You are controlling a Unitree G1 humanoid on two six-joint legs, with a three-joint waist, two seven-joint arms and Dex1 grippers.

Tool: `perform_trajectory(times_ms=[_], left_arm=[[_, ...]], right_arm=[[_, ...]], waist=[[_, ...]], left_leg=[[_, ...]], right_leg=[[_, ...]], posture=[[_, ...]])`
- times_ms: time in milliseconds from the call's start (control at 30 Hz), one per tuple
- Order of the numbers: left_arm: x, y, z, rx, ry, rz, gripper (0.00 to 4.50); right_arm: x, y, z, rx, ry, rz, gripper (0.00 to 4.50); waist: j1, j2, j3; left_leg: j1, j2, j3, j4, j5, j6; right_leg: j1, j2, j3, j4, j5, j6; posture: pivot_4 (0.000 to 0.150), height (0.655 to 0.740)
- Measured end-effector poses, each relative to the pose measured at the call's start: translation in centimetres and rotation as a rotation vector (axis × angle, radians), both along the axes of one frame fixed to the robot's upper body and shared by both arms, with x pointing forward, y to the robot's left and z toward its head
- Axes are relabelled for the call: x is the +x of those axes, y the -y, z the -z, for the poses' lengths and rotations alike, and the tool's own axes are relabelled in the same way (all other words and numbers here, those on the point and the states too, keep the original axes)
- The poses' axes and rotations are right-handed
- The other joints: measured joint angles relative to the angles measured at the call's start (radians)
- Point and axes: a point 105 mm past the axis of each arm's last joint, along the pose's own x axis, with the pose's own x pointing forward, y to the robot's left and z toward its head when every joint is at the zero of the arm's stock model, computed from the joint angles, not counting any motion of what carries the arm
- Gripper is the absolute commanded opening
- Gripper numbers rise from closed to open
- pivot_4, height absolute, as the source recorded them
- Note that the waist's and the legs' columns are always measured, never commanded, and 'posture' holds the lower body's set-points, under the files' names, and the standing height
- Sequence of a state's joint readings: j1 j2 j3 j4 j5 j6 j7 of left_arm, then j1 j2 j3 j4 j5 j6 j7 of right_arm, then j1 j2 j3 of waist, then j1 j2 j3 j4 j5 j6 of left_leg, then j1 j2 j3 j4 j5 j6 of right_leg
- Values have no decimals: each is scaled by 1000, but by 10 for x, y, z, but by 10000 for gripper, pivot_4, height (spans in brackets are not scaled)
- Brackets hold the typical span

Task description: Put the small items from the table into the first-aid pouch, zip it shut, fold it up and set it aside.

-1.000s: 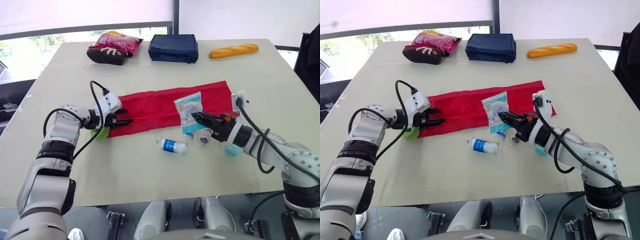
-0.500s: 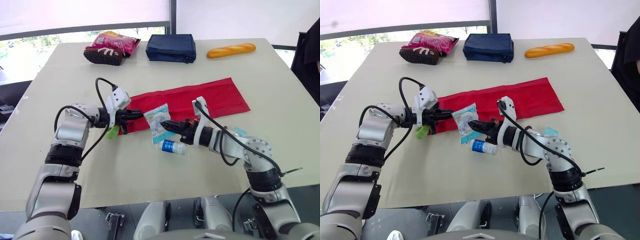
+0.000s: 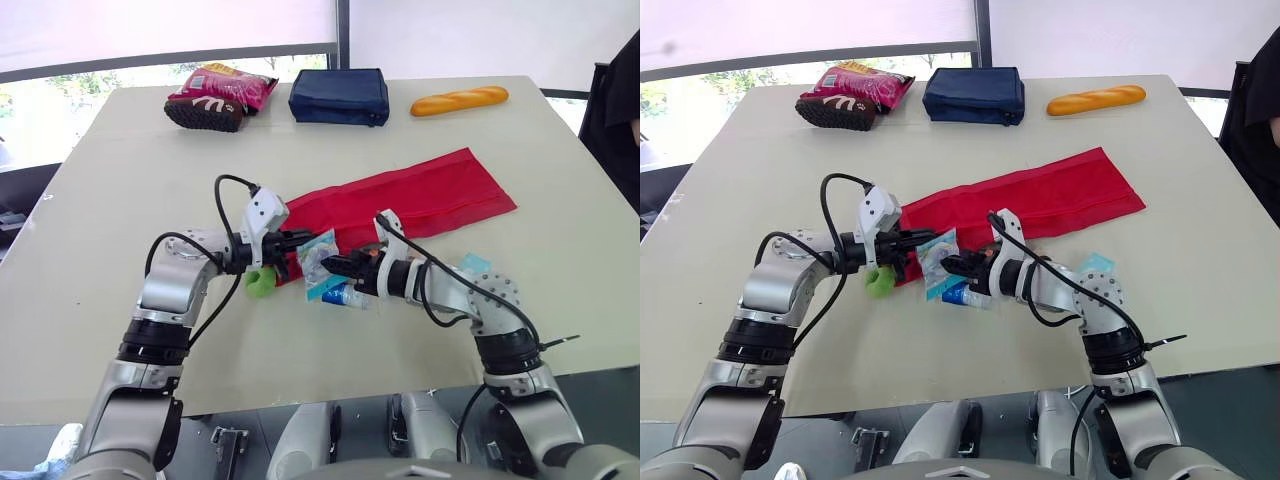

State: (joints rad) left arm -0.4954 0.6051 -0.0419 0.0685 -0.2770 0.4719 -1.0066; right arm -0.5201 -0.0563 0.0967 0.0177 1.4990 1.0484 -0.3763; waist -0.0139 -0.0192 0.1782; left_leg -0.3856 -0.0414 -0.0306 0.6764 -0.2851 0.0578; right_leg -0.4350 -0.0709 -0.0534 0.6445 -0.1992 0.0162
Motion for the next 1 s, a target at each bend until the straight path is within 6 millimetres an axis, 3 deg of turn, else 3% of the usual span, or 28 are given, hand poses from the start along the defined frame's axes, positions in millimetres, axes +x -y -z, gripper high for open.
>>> perform_trajectory(times_ms=[267,533,800,1000], left_arm=[[-15,-3,2,7,19,92,914],[-26,2,1,8,45,166,914],[-25,3,-2,8,76,179,914],[-19,6,-6,-9,92,182,914]], right_arm=[[12,10,11,32,-100,77,614],[20,4,7,55,-105,96,614],[33,-11,-3,117,-86,172,614],[41,-9,-7,133,-33,224,614]], waist=[[-2,0,0],[-2,0,0],[-3,0,0],[-3,0,0]], left_leg=[[1,0,2,0,1,-2],[1,0,2,0,0,1],[1,0,3,0,0,0],[1,0,3,0,0,0]], right_leg=[[0,0,2,0,0,0],[0,1,2,0,0,0],[0,2,2,1,0,0],[0,4,2,0,0,0]], posture=[[1500,7397],[1500,7397],[1500,7397],[1500,7397]])
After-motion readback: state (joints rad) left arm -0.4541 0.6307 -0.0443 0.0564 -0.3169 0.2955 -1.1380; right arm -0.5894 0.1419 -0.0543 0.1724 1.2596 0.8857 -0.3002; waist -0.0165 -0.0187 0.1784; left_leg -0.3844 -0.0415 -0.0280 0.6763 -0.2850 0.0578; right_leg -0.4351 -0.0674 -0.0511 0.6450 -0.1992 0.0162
